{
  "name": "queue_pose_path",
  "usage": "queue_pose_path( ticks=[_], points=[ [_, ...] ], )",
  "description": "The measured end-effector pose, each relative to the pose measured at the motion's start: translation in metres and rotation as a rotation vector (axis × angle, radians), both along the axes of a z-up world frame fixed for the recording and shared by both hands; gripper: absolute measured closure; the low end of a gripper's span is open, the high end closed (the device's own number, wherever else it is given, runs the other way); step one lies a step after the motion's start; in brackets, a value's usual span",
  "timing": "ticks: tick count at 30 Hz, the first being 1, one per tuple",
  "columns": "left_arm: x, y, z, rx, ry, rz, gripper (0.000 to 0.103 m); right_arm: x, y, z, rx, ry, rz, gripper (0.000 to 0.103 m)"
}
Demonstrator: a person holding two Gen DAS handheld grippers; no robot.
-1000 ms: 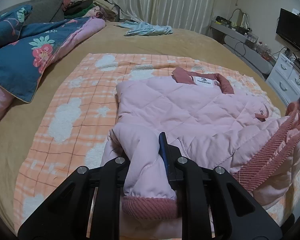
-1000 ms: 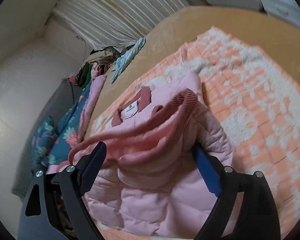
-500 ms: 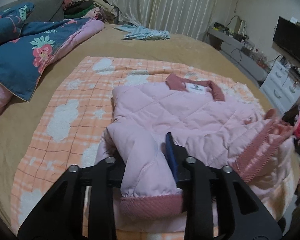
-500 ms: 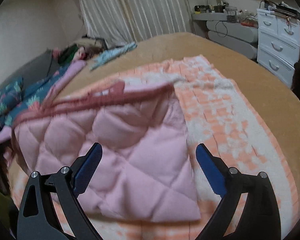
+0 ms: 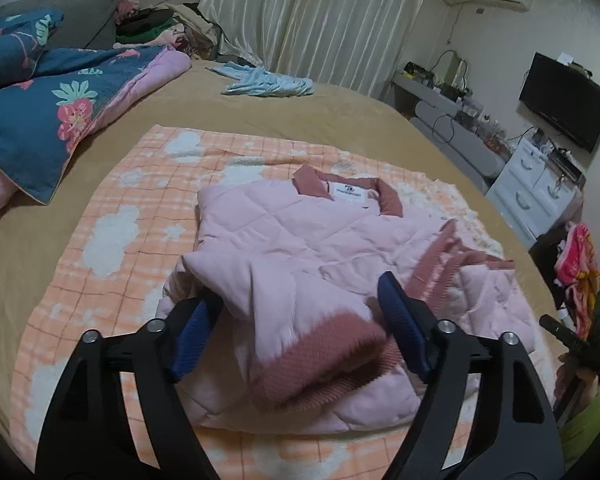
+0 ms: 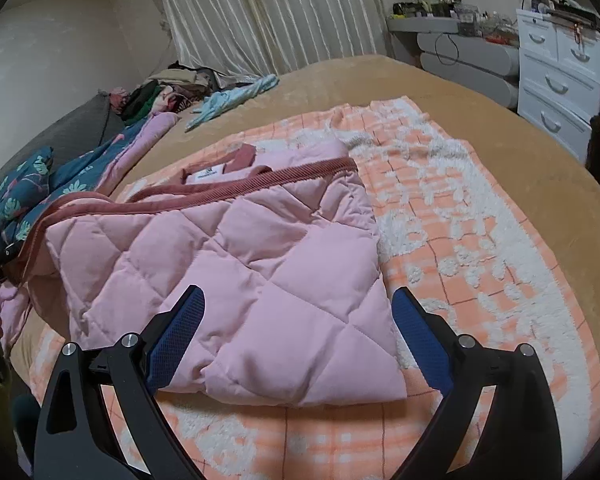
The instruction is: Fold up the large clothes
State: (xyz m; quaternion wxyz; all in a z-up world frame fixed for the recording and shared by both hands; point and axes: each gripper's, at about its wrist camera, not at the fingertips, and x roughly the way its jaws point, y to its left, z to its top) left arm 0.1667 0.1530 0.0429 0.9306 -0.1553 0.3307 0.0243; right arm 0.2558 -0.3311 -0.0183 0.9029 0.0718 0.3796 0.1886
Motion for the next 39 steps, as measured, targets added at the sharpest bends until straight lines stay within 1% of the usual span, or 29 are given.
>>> queue_pose_path(
  ticks=[2,4,9,11,13,15,17,21,26,33,36,39],
  points=[
    [-0.005,-0.001,0.006,0.015,-0.021,0.005,0.023,-0.006,-0.001,0.005,-0.005,-0.013,0.003,0.009],
    [-0.012,-0.002,0.014,0.035,-0.049,0.005,0.022,-0.01,-0.001,0.009,-0.008,-0.024,0.003,0.009],
    [-0.023,-0.001,0.022,0.067,-0.068,0.021,0.017,-0.023,0.0,0.022,-0.021,-0.066,0.01,0.009],
    [-0.026,0.0,0.021,0.103,-0.069,0.035,0.012,-0.027,0.001,0.029,-0.024,-0.083,0.012,0.009],
    [-0.03,0.001,0.018,0.147,-0.063,0.057,0.009,-0.031,0.004,0.033,-0.046,-0.104,0.014,0.009],
    [-0.031,0.003,0.012,0.174,-0.05,0.073,0.009,-0.034,0.008,0.037,-0.071,-0.121,0.021,0.008],
    [-0.033,0.006,0.004,0.193,-0.037,0.082,0.009,-0.036,0.011,0.038,-0.099,-0.136,0.025,0.008],
    [-0.034,0.011,-0.012,0.223,-0.001,0.093,0.009,-0.034,0.014,0.032,-0.12,-0.128,0.037,0.007],
    [-0.029,0.017,-0.037,0.226,0.055,0.077,0.009,-0.026,0.016,0.016,-0.148,-0.092,0.034,0.007],
    [-0.014,0.026,-0.068,0.2,0.107,0.04,0.009,-0.004,0.014,-0.017,-0.213,-0.033,0.019,0.007],
    [-0.001,0.035,-0.082,0.163,0.14,0.025,0.009,0.009,0.013,-0.032,-0.243,-0.002,0.013,0.007],
    [0.012,0.041,-0.098,0.127,0.182,0.024,0.009,0.018,0.013,-0.043,-0.214,0.008,0.025,0.008]
  ],
)
